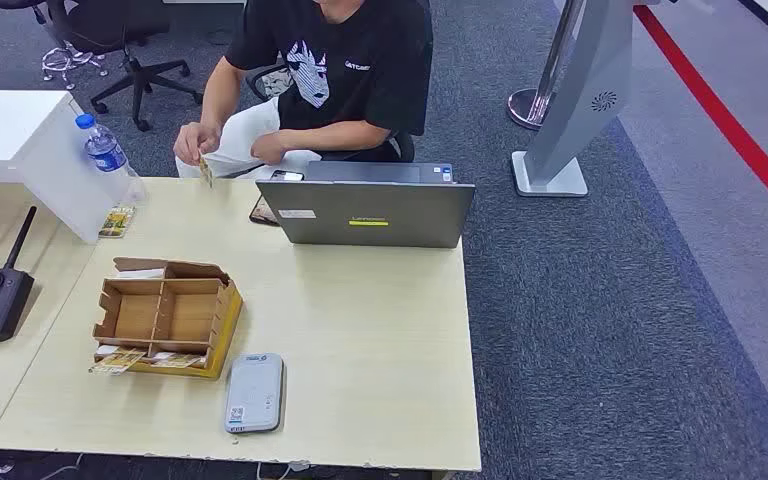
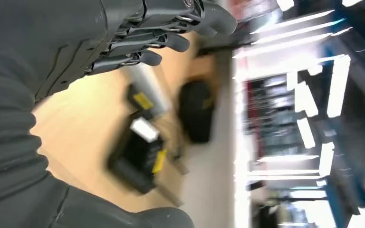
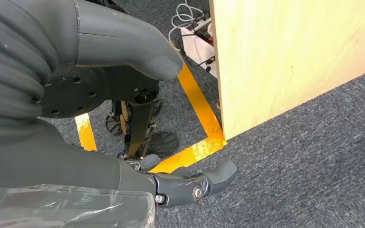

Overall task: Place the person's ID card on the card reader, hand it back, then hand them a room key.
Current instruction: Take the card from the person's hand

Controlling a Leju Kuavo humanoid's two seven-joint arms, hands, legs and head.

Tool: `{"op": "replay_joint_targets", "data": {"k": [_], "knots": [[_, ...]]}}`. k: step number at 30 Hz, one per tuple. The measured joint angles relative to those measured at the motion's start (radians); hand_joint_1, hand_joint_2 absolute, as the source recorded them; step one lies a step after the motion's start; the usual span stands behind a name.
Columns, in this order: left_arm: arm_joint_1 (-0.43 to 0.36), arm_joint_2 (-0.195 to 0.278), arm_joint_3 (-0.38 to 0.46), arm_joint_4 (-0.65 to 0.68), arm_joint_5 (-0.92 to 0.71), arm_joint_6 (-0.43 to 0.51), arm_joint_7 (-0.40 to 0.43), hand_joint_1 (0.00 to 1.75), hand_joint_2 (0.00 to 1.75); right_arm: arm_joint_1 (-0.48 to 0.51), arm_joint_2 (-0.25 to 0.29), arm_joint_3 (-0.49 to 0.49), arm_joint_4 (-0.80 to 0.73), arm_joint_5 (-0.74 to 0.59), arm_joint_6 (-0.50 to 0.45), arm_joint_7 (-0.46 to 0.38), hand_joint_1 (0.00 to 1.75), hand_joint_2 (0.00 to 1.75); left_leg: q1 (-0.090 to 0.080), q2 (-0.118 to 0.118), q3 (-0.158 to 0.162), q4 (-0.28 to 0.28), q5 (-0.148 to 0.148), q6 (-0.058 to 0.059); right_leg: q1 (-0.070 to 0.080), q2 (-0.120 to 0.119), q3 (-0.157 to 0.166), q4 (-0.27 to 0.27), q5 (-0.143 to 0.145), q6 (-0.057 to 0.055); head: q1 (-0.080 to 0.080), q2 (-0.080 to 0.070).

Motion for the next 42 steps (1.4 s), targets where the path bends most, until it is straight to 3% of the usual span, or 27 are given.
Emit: {"op": "replay_joint_targets", "data": {"k": [3,7,9,11,15,18,21,26,30,42], "knots": [[-0.012,0.000,-0.045,-0.058,-0.184,0.015,-0.029,0.00,1.75,-0.001,0.000,0.000,0.004,0.005,0.004,-0.012,0.00,1.75,0.000,-0.001,0.004,0.000,0.001,0.001,0.000,-0.001,-0.002,0.000,0.000,0.000,0.000,0.000],[-0.018,0.066,-0.254,-0.109,-0.603,0.121,0.004,0.00,1.75,-0.003,-0.004,0.000,0.013,0.008,0.029,-0.050,0.00,1.75,0.000,-0.002,0.005,0.001,0.003,0.000,0.000,-0.001,-0.003,0.001,0.003,0.000,0.001,0.000],[-0.029,0.141,-0.398,-0.103,-0.816,0.216,0.087,0.00,1.75,-0.006,-0.011,0.003,0.017,0.009,0.050,-0.082,0.00,1.75,0.000,-0.001,0.003,0.001,0.005,-0.001,0.000,-0.001,-0.006,0.002,0.005,-0.001,0.000,0.000],[-0.056,0.249,-0.561,-0.071,-0.999,0.296,0.177,0.00,1.75,-0.013,-0.022,0.018,0.017,0.000,0.072,-0.104,0.00,1.75,0.001,-0.001,0.000,0.001,0.008,-0.002,0.000,-0.001,-0.010,0.003,0.007,-0.002,0.000,0.000],[-0.145,0.461,-0.857,0.038,-1.181,0.348,0.287,0.00,1.75,-0.041,-0.036,0.075,-0.017,-0.064,0.088,-0.101,0.00,1.75,0.000,0.000,-0.006,0.001,0.013,-0.004,0.000,0.001,-0.015,0.005,0.012,-0.003,-0.001,0.000],[-0.189,0.557,-1.004,0.112,-1.241,0.344,0.341,0.00,1.75,-0.046,-0.037,0.138,-0.057,-0.123,0.084,-0.083,0.00,1.75,0.000,0.004,-0.007,0.001,0.014,-0.004,0.000,0.004,-0.018,0.005,0.015,-0.004,-0.001,0.000],[-0.202,0.614,-1.098,0.142,-1.256,0.346,0.371,0.00,1.75,-0.041,-0.036,0.207,-0.080,-0.137,0.053,-0.064,0.00,1.75,0.000,0.005,-0.008,0.001,0.015,-0.004,0.000,0.006,-0.020,0.005,0.015,-0.004,-0.001,0.000],[-0.205,0.653,-1.181,0.157,-1.256,0.347,0.391,0.06,1.75,-0.028,-0.040,0.288,-0.065,-0.141,-0.020,-0.051,0.00,1.75,0.000,0.005,-0.010,0.001,0.015,-0.004,0.000,0.005,-0.022,0.005,0.015,-0.004,-0.001,0.000],[-0.207,0.663,-1.204,0.162,-1.251,0.354,0.393,1.75,1.75,-0.026,-0.058,0.315,-0.023,-0.159,-0.053,-0.069,0.00,1.75,0.000,0.005,-0.011,0.001,0.015,-0.004,0.000,0.005,-0.022,0.005,0.015,-0.004,-0.001,0.000],[-0.207,0.661,-1.211,0.163,-1.221,0.356,0.392,1.75,1.75,-0.046,-0.116,0.350,0.093,-0.169,-0.114,-0.100,0.00,1.75,0.000,0.005,-0.012,0.001,0.015,-0.004,0.000,0.005,-0.023,0.005,0.015,-0.004,-0.001,0.000]]}}
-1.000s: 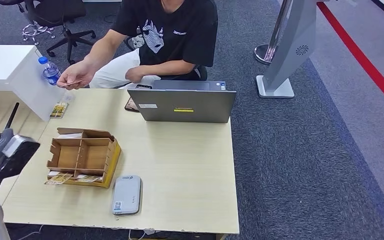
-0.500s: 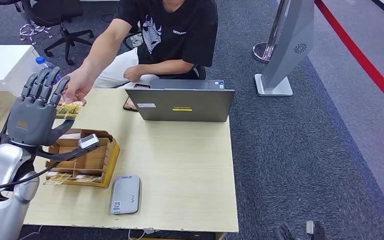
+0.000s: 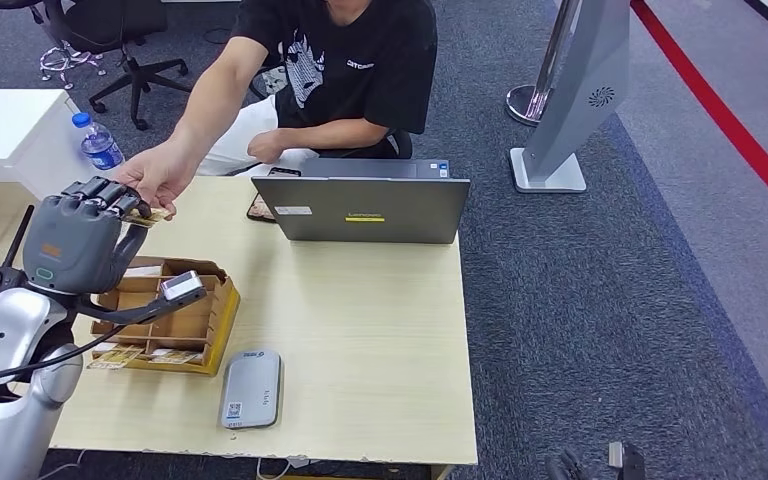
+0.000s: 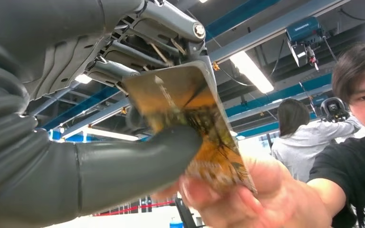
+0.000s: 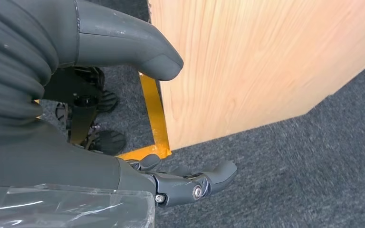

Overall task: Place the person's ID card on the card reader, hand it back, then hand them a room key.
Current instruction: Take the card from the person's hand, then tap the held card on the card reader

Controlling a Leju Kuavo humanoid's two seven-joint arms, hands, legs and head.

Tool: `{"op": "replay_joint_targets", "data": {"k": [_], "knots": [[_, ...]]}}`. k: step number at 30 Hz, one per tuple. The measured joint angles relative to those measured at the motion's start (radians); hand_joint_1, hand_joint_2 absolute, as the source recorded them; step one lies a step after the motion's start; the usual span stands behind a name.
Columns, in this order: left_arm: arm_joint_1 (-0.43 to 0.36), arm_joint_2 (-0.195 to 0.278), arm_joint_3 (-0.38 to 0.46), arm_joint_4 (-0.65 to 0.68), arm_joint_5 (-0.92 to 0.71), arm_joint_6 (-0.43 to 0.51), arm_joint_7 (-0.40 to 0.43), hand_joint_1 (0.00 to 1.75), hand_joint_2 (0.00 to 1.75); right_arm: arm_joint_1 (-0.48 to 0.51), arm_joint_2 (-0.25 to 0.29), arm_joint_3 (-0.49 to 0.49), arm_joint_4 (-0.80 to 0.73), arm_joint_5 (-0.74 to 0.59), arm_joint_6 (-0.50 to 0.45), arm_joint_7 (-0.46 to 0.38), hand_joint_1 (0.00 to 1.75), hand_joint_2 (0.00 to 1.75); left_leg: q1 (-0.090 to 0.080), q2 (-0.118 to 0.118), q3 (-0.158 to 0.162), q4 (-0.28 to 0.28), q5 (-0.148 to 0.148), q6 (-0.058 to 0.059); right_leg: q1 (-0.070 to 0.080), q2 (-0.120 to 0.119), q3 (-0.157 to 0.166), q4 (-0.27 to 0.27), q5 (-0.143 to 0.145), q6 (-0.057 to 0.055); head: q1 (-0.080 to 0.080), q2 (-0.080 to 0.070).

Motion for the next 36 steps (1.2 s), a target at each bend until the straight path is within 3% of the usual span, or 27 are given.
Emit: {"op": "replay_joint_targets", "data": {"k": [5,9,19,27,36], "knots": [[0.015,-0.002,0.000,-0.008,0.060,-0.036,-0.027,1.75,1.75,-0.012,-0.026,0.012,0.054,-0.006,-0.036,-0.029,0.00,1.75,0.000,0.000,0.000,0.000,0.000,0.000,0.000,0.000,0.000,0.000,0.000,0.000,0.000,0.000],[0.082,0.015,-0.021,-0.039,0.165,-0.084,-0.081,1.75,1.75,-0.015,-0.049,0.015,0.094,-0.016,-0.049,-0.048,0.00,1.75,0.000,0.000,0.000,0.000,0.000,0.000,0.000,0.000,0.000,0.000,0.000,0.000,0.000,0.000],[0.215,0.116,-0.162,-0.060,0.235,-0.115,-0.121,1.75,1.75,-0.028,-0.104,0.016,0.180,-0.028,-0.065,-0.077,0.00,1.75,0.000,0.000,-0.002,0.000,0.000,0.000,0.000,-0.001,-0.001,0.000,0.000,0.000,0.000,0.000],[0.247,0.200,-0.251,-0.052,0.256,-0.160,-0.101,1.75,1.75,-0.040,-0.136,0.016,0.234,-0.034,-0.077,-0.091,0.00,1.75,0.000,0.000,-0.002,0.000,0.000,0.000,0.000,-0.001,-0.001,0.000,0.000,0.000,0.000,0.000],[0.244,0.228,-0.326,-0.006,0.263,-0.176,-0.087,1.75,1.75,-0.058,-0.158,0.017,0.288,-0.029,-0.094,-0.100,0.00,1.75,0.000,0.000,-0.002,0.000,0.000,0.000,0.000,-0.001,-0.001,0.000,0.000,0.000,0.000,0.000]]}}
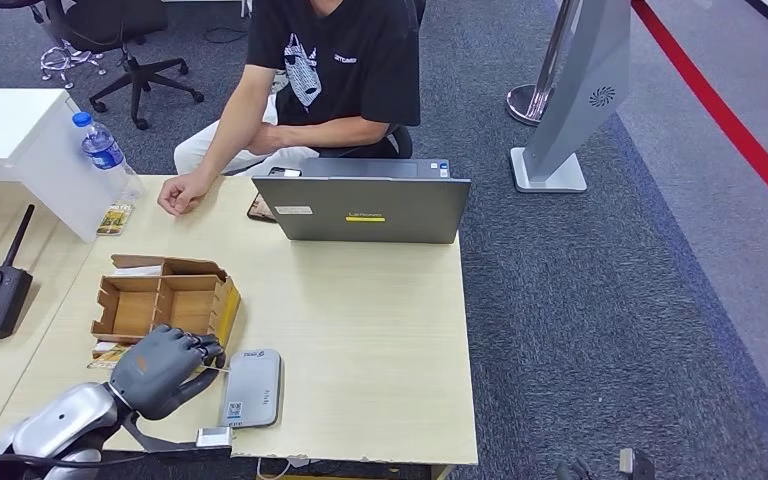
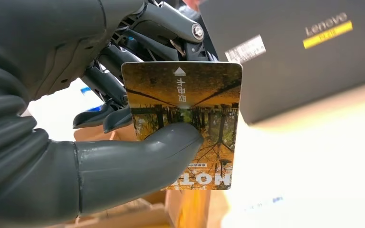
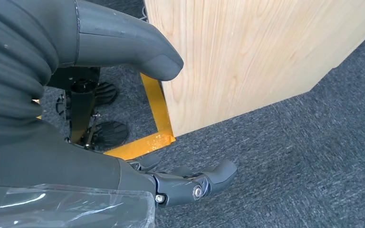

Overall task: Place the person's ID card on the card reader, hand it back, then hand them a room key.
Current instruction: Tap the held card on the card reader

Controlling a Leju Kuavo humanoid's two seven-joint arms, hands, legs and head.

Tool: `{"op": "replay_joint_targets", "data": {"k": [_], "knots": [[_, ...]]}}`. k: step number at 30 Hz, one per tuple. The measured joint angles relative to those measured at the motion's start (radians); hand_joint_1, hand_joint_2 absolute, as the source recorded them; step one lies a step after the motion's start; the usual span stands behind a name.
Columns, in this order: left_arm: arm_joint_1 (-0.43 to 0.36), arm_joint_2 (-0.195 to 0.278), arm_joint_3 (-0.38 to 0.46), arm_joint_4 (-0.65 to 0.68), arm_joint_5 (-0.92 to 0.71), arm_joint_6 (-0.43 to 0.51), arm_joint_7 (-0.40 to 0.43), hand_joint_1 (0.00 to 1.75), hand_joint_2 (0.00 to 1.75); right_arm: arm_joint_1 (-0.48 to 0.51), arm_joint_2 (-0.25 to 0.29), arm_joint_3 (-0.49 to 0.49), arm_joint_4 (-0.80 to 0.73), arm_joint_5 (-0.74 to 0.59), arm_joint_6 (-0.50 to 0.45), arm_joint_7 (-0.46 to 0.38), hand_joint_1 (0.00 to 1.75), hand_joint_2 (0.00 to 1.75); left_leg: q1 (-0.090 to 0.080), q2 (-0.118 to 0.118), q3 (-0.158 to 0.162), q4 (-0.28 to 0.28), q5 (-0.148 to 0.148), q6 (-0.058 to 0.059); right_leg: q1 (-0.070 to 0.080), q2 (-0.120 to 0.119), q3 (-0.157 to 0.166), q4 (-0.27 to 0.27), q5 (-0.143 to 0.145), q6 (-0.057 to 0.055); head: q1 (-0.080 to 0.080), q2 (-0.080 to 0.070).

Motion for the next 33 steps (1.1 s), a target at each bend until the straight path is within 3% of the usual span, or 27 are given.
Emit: {"op": "replay_joint_targets", "data": {"k": [20,27,33], "knots": [[-0.034,-0.013,-0.099,0.115,-0.003,0.027,0.014,1.75,1.75,-0.027,-0.020,0.006,0.066,0.009,-0.029,-0.002,0.00,1.75,0.000,0.000,0.000,0.000,0.000,0.000,0.000,0.000,0.000,0.000,0.000,0.000,0.000,0.000],[-0.067,-0.073,-0.099,0.114,-0.023,0.133,0.053,1.75,1.75,-0.027,-0.025,0.006,0.082,0.003,-0.038,-0.012,0.00,1.75,0.000,-0.001,0.000,0.000,0.000,0.000,0.000,0.000,0.000,0.000,0.000,0.000,0.000,0.000],[-0.108,-0.146,-0.039,0.071,-0.050,0.153,0.069,1.75,1.75,-0.026,-0.025,0.006,0.090,0.004,-0.047,-0.013,0.00,1.75,0.000,0.000,0.000,0.000,0.000,0.001,0.000,-0.001,0.000,0.000,0.001,0.000,0.000,0.000]]}}
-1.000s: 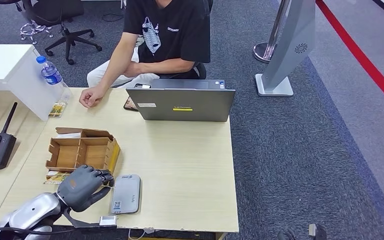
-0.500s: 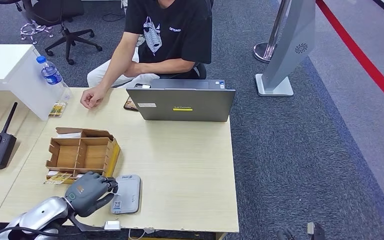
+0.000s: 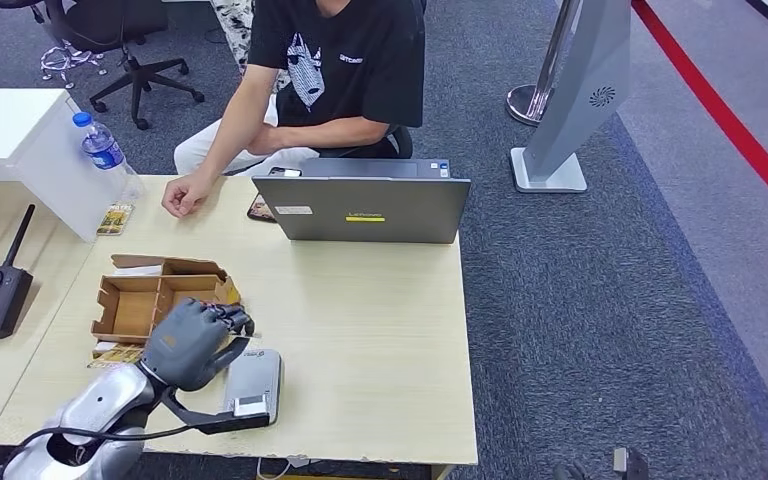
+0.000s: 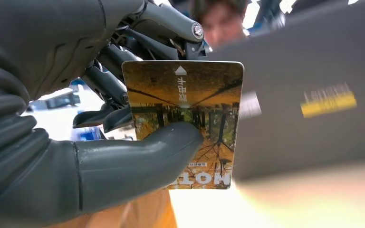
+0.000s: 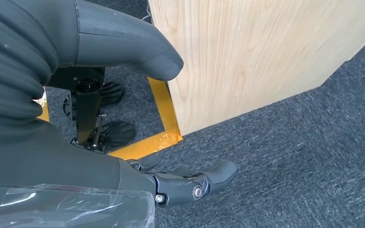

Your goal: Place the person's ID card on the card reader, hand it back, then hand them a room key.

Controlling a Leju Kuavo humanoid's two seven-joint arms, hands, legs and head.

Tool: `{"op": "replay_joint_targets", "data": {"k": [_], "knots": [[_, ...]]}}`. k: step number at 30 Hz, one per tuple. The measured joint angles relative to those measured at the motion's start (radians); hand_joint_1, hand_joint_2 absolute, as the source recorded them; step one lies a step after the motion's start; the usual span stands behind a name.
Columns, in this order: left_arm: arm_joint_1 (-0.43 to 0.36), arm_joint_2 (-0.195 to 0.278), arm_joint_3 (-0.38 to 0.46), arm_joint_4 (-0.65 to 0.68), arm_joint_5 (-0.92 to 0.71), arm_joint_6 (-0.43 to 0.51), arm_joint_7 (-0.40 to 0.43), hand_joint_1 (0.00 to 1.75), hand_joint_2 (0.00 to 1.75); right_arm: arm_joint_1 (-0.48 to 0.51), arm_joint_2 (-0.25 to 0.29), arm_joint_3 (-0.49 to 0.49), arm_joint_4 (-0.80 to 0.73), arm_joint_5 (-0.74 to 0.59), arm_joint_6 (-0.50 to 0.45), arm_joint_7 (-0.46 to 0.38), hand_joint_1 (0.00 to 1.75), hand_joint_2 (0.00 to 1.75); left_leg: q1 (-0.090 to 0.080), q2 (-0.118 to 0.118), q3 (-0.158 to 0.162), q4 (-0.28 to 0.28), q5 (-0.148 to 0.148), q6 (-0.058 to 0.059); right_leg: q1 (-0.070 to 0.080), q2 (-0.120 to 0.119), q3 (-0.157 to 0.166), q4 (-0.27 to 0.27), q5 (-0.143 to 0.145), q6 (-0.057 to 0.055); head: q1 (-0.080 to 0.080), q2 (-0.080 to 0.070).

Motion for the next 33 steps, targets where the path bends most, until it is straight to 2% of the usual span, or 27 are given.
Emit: {"op": "replay_joint_targets", "data": {"k": [6,13,20,22,24,25,26,27,29,33], "knots": [[-0.033,-0.043,0.070,-0.032,-0.006,-0.011,0.028,1.75,1.75,0.000,0.000,0.000,0.004,0.004,-0.004,0.003,0.00,1.75,0.000,0.000,0.000,0.000,0.000,0.000,0.000,0.000,0.000,0.000,0.000,0.000,0.000,0.000],[-0.133,-0.080,0.212,-0.042,-0.048,-0.073,0.070,1.75,1.75,-0.007,0.000,0.008,0.010,0.017,-0.008,0.014,0.00,1.75,0.000,0.000,0.000,0.000,0.001,0.000,0.000,0.000,0.000,0.001,0.001,0.000,0.000,0.000],[-0.139,-0.119,0.290,-0.042,-0.054,-0.069,0.065,1.74,1.75,-0.013,0.000,0.017,0.018,0.020,-0.010,0.015,0.00,1.75,0.000,0.000,0.000,0.000,0.001,0.000,0.000,0.000,0.000,0.000,0.001,0.000,0.000,0.000],[-0.137,-0.126,0.296,-0.042,-0.055,-0.069,0.062,1.30,1.75,-0.014,0.000,0.017,0.019,0.020,-0.011,0.015,0.00,1.75,0.000,0.000,-0.001,0.000,0.001,0.000,0.000,0.000,0.000,0.000,0.001,0.000,0.000,0.000],[-0.133,-0.133,0.299,-0.042,-0.055,-0.069,0.054,0.68,1.75,-0.014,0.000,0.017,0.020,0.020,-0.012,0.015,0.00,1.75,0.000,0.000,-0.001,0.000,0.001,0.000,0.000,0.000,0.000,0.000,0.001,0.000,0.000,0.000],[-0.131,-0.136,0.300,-0.042,-0.054,-0.069,0.048,0.56,1.75,-0.015,-0.001,0.017,0.021,0.020,-0.013,0.015,0.00,1.75,0.000,0.000,-0.001,0.000,0.001,0.000,0.000,0.000,0.000,0.000,0.001,0.000,0.000,0.000],[-0.128,-0.139,0.301,-0.042,-0.053,-0.069,0.040,0.34,1.75,-0.015,-0.001,0.017,0.022,0.020,-0.013,0.015,0.00,1.75,0.000,0.000,-0.001,0.000,0.001,0.000,0.000,0.000,0.000,0.000,0.001,0.000,0.000,0.000],[-0.123,-0.141,0.301,-0.042,-0.050,-0.071,0.032,0.20,1.75,-0.016,-0.001,0.017,0.023,0.020,-0.014,0.015,0.00,1.75,0.000,0.000,0.000,0.000,0.001,0.000,0.000,0.000,0.000,0.000,0.001,0.000,0.000,0.000],[-0.112,-0.145,0.301,-0.042,-0.044,-0.077,0.012,0.00,1.75,-0.016,-0.001,0.017,0.025,0.020,-0.016,0.015,0.00,1.75,0.000,0.000,0.000,0.000,0.001,0.000,0.000,0.000,0.000,0.000,0.001,0.000,0.000,0.000],[-0.086,-0.148,0.299,-0.042,-0.032,-0.089,-0.021,0.00,1.75,-0.017,-0.005,0.017,0.028,0.020,-0.016,0.014,0.00,1.75,0.000,0.000,0.000,0.000,0.001,0.000,0.000,0.000,0.000,0.000,0.001,0.000,0.000,0.000]]}}
